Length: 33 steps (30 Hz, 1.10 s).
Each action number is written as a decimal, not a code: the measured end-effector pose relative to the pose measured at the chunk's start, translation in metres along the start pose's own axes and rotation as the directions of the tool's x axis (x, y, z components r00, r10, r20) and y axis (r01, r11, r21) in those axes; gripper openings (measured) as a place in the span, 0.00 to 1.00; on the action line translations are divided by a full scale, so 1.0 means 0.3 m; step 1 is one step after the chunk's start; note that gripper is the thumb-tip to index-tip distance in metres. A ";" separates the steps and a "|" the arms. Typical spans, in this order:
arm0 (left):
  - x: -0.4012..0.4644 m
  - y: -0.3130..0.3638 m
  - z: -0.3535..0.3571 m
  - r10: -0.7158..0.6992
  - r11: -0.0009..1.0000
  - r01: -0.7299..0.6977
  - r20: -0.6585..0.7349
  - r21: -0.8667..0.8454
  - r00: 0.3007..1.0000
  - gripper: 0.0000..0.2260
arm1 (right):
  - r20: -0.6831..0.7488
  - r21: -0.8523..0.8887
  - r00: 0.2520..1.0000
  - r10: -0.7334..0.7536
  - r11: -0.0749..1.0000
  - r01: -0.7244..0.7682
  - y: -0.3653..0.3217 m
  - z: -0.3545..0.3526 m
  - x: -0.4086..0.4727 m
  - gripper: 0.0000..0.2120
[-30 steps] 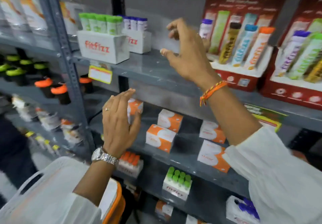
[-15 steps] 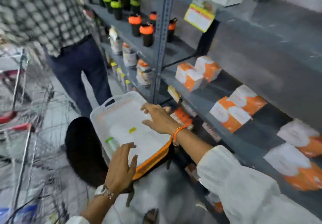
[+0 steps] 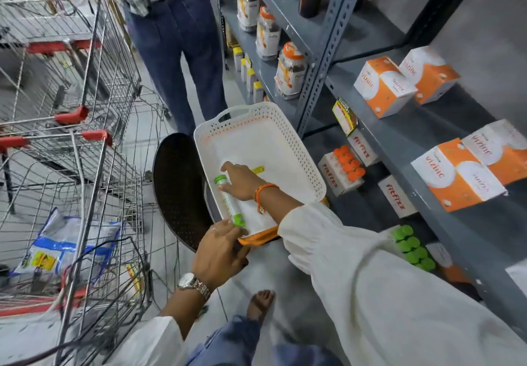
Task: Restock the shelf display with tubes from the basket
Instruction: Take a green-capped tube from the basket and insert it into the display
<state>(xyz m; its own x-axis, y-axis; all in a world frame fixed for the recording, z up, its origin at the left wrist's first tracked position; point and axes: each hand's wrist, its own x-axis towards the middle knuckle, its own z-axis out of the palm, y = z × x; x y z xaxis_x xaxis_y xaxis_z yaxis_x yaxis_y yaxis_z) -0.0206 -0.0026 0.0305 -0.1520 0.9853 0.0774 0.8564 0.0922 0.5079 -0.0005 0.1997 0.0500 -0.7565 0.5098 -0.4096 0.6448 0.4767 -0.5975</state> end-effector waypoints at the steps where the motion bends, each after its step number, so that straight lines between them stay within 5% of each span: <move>1: 0.001 0.001 -0.001 0.005 1.000 -0.005 0.006 0.012 1.000 0.08 | 0.010 -0.004 1.000 0.000 1.000 0.000 0.000 0.015 0.012 0.28; 9: 0.020 0.016 -0.014 0.001 0.998 -0.002 0.010 0.063 1.000 0.10 | -0.049 0.057 0.999 0.019 0.998 -0.016 0.010 0.057 0.034 0.22; 19: 0.017 0.036 -0.013 -0.152 0.988 0.152 0.022 0.035 0.988 0.13 | -0.302 0.234 0.953 -0.001 0.969 0.075 0.032 -0.145 -0.070 0.19; 26: 0.125 0.158 -0.079 -0.183 0.975 0.167 -0.098 -0.148 0.978 0.07 | -0.590 0.223 0.807 0.013 0.963 0.148 0.032 -0.497 -0.258 0.19; 33: 0.397 0.443 -0.191 0.028 0.947 -0.116 -0.285 -0.299 0.958 0.07 | -0.839 0.169 0.543 0.029 0.963 0.210 0.011 -0.867 -0.651 0.18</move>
<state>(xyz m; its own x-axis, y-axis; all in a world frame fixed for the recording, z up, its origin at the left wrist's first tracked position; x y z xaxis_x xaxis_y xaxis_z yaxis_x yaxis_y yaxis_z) 0.0469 0.1189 0.1564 -0.2626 0.9058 0.3327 0.6810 -0.0703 0.7289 0.1778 0.2881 0.3072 -0.3005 0.8915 0.3390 0.4436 0.4453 -0.7778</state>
